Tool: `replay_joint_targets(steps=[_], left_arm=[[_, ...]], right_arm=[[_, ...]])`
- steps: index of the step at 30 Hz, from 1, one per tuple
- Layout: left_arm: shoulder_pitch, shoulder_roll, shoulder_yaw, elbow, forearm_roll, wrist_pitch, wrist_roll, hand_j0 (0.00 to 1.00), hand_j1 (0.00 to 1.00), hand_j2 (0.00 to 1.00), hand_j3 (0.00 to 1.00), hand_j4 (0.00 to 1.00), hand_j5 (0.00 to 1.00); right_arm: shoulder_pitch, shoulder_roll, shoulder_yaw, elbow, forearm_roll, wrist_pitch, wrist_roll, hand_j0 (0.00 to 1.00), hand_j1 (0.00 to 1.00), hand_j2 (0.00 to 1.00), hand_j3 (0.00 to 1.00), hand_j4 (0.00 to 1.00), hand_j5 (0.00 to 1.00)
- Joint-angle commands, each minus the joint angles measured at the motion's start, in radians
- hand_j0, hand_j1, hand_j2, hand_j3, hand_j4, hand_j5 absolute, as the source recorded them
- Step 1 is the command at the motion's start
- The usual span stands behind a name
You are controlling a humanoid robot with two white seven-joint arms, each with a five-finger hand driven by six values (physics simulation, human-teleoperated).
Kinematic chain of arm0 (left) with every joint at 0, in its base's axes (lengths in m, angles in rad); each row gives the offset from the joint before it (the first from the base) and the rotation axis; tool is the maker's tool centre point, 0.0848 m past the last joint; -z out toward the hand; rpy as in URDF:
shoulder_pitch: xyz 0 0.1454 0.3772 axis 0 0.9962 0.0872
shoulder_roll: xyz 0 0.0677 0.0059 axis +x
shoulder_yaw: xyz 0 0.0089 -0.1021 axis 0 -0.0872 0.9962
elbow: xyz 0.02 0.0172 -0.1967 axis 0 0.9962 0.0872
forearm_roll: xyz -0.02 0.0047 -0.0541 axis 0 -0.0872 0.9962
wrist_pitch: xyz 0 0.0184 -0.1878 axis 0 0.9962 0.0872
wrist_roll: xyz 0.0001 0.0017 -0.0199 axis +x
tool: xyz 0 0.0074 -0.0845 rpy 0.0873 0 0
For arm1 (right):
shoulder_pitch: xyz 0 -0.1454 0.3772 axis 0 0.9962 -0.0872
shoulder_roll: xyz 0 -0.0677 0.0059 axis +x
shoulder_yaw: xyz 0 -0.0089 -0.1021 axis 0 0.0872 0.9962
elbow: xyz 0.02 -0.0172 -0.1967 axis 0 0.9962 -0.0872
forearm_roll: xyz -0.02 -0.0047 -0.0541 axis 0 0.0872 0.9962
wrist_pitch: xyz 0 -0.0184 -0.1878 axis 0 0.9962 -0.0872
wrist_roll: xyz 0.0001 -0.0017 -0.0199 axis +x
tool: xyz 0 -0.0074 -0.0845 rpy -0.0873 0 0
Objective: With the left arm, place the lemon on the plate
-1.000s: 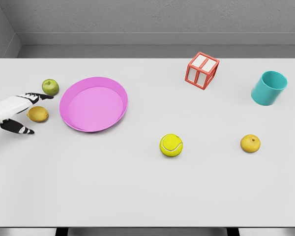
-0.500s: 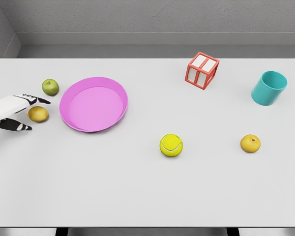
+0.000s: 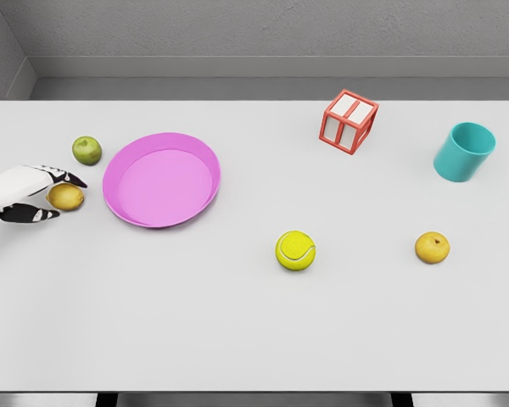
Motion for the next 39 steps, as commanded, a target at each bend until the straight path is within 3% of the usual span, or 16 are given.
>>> replay_joint_targets(steps=[1, 5, 8, 15, 30, 39], left_arm=[[0.0, -0.001, -0.006, 0.0, 0.0, 0.002, 0.0, 0.71, 0.71, 0.71, 0.71, 0.71, 0.71], [0.0, -0.001, -0.012, 0.0, -0.003, 0.002, 0.0, 0.71, 0.71, 0.71, 0.71, 0.71, 0.71], [0.0, -0.001, -0.011, 0.0, -0.02, 0.002, 0.0, 0.58, 0.58, 0.58, 0.58, 0.58, 0.58], [-0.002, -0.001, -0.011, 0.0, -0.022, 0.002, 0.0, 0.46, 0.46, 0.46, 0.46, 0.46, 0.46], [-0.043, -0.002, -0.001, -0.017, -0.006, 0.002, 0.003, 0.45, 0.45, 0.45, 0.45, 0.45, 0.45], [-0.064, -0.045, -0.009, -0.121, -0.008, 0.002, 0.002, 0.46, 0.46, 0.46, 0.46, 0.46, 0.46]], right_arm=[[0.0, 0.0, 0.0, 0.0, 0.0, 0.0, 0.0, 1.0, 1.0, 1.0, 1.0, 1.0, 1.0], [0.0, 0.0, 0.0, 0.0, 0.0, 0.0, 0.0, 1.0, 1.0, 1.0, 1.0, 1.0, 1.0], [0.0, 0.0, 0.0, 0.0, 0.0, 0.0, 0.0, 1.0, 1.0, 1.0, 1.0, 1.0, 1.0], [0.0, 0.0, 0.0, 0.0, 0.0, 0.0, 0.0, 1.0, 1.0, 1.0, 1.0, 1.0, 1.0], [0.0, 0.0, 0.0, 0.0, 0.0, 0.0, 0.0, 1.0, 1.0, 1.0, 1.0, 1.0, 1.0], [0.0, 0.0, 0.0, 0.0, 0.0, 0.0, 0.0, 1.0, 1.0, 1.0, 1.0, 1.0, 1.0]])
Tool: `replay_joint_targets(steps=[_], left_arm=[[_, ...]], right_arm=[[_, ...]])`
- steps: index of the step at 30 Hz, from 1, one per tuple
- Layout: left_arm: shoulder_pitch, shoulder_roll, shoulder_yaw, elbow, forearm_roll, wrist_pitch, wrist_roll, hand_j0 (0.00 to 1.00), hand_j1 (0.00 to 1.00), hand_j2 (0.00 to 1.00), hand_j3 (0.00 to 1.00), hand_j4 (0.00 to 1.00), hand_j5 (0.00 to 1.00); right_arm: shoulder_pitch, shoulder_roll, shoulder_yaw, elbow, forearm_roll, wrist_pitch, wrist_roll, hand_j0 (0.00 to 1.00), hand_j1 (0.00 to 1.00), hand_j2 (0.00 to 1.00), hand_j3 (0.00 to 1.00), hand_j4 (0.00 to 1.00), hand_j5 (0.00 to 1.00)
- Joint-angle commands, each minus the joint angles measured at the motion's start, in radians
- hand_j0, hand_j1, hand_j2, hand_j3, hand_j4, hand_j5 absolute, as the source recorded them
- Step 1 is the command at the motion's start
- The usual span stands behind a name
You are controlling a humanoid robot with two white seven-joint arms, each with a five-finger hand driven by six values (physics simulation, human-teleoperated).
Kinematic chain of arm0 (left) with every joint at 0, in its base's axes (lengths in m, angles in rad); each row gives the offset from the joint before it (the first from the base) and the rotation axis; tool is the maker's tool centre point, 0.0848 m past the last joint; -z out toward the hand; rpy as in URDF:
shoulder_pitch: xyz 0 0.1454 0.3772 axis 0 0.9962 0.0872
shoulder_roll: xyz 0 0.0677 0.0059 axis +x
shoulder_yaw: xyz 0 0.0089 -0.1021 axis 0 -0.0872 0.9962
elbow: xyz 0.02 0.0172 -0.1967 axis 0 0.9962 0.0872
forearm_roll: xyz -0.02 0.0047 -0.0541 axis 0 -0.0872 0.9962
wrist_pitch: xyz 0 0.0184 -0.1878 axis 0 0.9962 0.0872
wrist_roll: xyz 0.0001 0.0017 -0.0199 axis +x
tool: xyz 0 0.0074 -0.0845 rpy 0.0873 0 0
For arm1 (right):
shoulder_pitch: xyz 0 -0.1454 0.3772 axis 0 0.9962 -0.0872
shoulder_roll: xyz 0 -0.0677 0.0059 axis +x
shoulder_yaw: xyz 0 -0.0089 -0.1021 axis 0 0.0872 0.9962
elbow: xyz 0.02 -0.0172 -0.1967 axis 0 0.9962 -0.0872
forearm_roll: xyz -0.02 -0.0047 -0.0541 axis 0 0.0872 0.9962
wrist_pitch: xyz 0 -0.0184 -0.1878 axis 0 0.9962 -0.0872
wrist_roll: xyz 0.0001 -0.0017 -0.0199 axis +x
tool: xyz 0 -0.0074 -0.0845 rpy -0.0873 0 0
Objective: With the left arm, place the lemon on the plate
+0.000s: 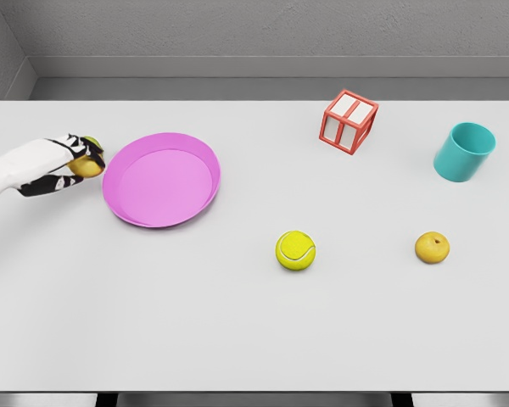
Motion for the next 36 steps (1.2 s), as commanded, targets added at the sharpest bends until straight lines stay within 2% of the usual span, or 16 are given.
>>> replay_joint_targets(steps=[1, 6, 8, 12, 17, 19, 26, 27, 29, 30, 36], left_arm=[[0.0, -0.011, -0.004, -0.039, 0.008, 0.002, 0.001, 0.46, 0.46, 0.46, 0.46, 0.46, 0.46], [0.0, -0.037, -0.009, -0.106, 0.003, 0.002, 0.001, 0.46, 0.46, 0.46, 0.46, 0.46, 0.46], [-0.002, -0.054, -0.045, -0.143, 0.0, 0.002, -0.001, 0.46, 0.46, 0.46, 0.46, 0.46, 0.46], [-0.011, -0.079, -0.075, -0.157, -0.003, 0.002, -0.001, 0.46, 0.46, 0.46, 0.46, 0.46, 0.46], [-0.015, -0.079, -0.076, -0.154, 0.0, 0.002, 0.001, 0.52, 0.52, 0.52, 0.52, 0.52, 0.52], [-0.014, -0.08, -0.078, -0.146, 0.026, 0.002, 0.005, 1.0, 1.0, 1.0, 1.0, 1.0, 1.0], [-0.012, -0.056, -0.068, -0.139, 0.03, 0.002, 0.007, 1.0, 1.0, 1.0, 1.0, 1.0, 1.0], [-0.014, -0.008, -0.062, -0.125, 0.036, 0.002, 0.01, 1.0, 1.0, 1.0, 1.0, 1.0, 1.0], [0.002, 0.053, -0.021, -0.09, 0.103, 0.002, 0.01, 1.0, 1.0, 1.0, 1.0, 1.0, 1.0], [0.003, 0.066, -0.019, -0.076, 0.129, 0.002, 0.008, 1.0, 1.0, 1.0, 1.0, 1.0, 1.0], [0.014, 0.098, -0.007, -0.06, 0.142, 0.002, 0.005, 1.0, 1.0, 1.0, 1.0, 1.0, 1.0]], right_arm=[[0.0, 0.0, 0.0, 0.0, 0.0, 0.0, 0.0, 1.0, 1.0, 1.0, 1.0, 1.0, 1.0], [0.0, 0.0, 0.0, 0.0, 0.0, 0.0, 0.0, 1.0, 1.0, 1.0, 1.0, 1.0, 1.0], [0.0, 0.0, 0.0, 0.0, 0.0, 0.0, 0.0, 1.0, 1.0, 1.0, 1.0, 1.0, 1.0], [0.0, 0.0, 0.0, 0.0, 0.0, 0.0, 0.0, 1.0, 1.0, 1.0, 1.0, 1.0, 1.0], [0.0, 0.0, 0.0, 0.0, 0.0, 0.0, 0.0, 1.0, 1.0, 1.0, 1.0, 1.0, 1.0], [0.0, 0.0, 0.0, 0.0, 0.0, 0.0, 0.0, 1.0, 1.0, 1.0, 1.0, 1.0, 1.0], [0.0, 0.0, 0.0, 0.0, 0.0, 0.0, 0.0, 1.0, 1.0, 1.0, 1.0, 1.0, 1.0], [0.0, 0.0, 0.0, 0.0, 0.0, 0.0, 0.0, 1.0, 1.0, 1.0, 1.0, 1.0, 1.0], [0.0, 0.0, 0.0, 0.0, 0.0, 0.0, 0.0, 1.0, 1.0, 1.0, 1.0, 1.0, 1.0], [0.0, 0.0, 0.0, 0.0, 0.0, 0.0, 0.0, 1.0, 1.0, 1.0, 1.0, 1.0, 1.0], [0.0, 0.0, 0.0, 0.0, 0.0, 0.0, 0.0, 1.0, 1.0, 1.0, 1.0, 1.0, 1.0]])
